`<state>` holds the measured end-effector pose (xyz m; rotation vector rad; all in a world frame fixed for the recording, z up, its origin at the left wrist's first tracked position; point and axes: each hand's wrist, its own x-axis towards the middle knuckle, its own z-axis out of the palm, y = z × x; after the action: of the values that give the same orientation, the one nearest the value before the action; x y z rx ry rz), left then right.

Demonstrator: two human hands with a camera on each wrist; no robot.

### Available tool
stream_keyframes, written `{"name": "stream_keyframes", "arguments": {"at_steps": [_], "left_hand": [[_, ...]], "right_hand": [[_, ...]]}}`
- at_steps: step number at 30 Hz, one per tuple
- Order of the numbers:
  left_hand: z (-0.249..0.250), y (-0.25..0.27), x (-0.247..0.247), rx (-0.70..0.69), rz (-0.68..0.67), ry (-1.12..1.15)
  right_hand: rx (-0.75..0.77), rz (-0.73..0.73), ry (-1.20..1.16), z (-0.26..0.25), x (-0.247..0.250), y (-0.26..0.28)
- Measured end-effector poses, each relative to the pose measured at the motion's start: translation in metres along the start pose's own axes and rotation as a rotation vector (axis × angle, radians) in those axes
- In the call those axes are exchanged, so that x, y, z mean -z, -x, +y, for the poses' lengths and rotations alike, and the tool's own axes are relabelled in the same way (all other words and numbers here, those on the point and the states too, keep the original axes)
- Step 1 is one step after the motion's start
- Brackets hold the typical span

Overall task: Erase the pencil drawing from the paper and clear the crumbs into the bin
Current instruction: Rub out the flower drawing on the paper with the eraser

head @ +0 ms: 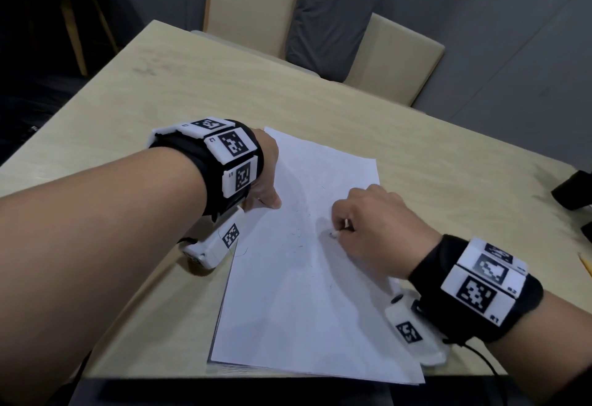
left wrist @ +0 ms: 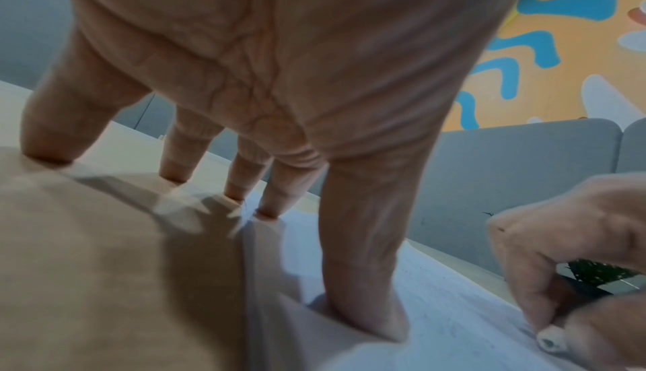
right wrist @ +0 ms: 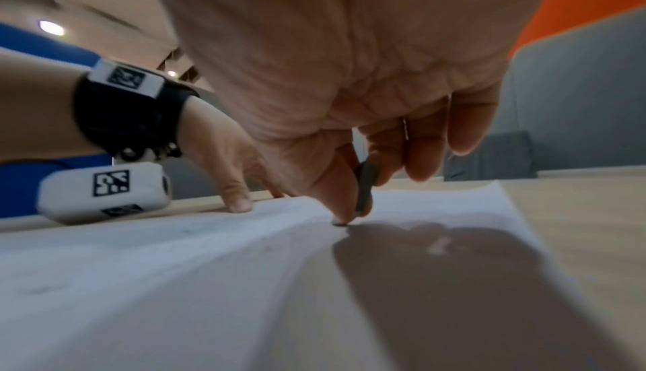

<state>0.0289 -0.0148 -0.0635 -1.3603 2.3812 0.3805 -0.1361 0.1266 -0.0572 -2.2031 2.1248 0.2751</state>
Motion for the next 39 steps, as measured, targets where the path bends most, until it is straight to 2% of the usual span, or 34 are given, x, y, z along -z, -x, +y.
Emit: {"name": "stream_keyframes", "arguments": {"at_steps": [3,7,11,15,19,24,28,34,39], "left_hand": [[-0.002,-0.001,0.0,-0.012,0.006,0.012],[0.002,0.0,0.002,-0.006,-0.011,-0.02],[0.001,-0.001,0.0,-0.003,0.0,-0.015],[0.001,-0.001,0.0,-0.003,0.005,-0.009],[0.001,0.001,0.001,-0.002,0.005,-0.006],[0.003,0.002,0.001,0.003,0.017,-0.008],[0.002,0.004,0.001,-0.002,0.042,-0.014],[0.002,0.001,0.0,0.002,0.049,-0.021],[0.001,-0.002,-0.001,0.001,0.053,-0.033]], "right_hand": [[-0.085,0.005,0.055,0.011,0.005,-0.003],[0.022,-0.016,-0.013,-0.003,-0.002,0.003],[-0.075,-0.001,0.047,0.009,0.005,-0.001],[0.055,-0.046,-0.07,-0.005,0.002,0.003],[0.001,0.0,-0.183,0.008,0.008,-0.001],[0.067,-0.009,-0.211,0.01,0.006,-0.002],[0.063,-0.022,-0.25,0.009,0.007,-0.007],[0.092,-0.026,-0.19,0.007,0.005,-0.011],[0.054,-0.014,-0.222,0.005,0.004,-0.013]]}}
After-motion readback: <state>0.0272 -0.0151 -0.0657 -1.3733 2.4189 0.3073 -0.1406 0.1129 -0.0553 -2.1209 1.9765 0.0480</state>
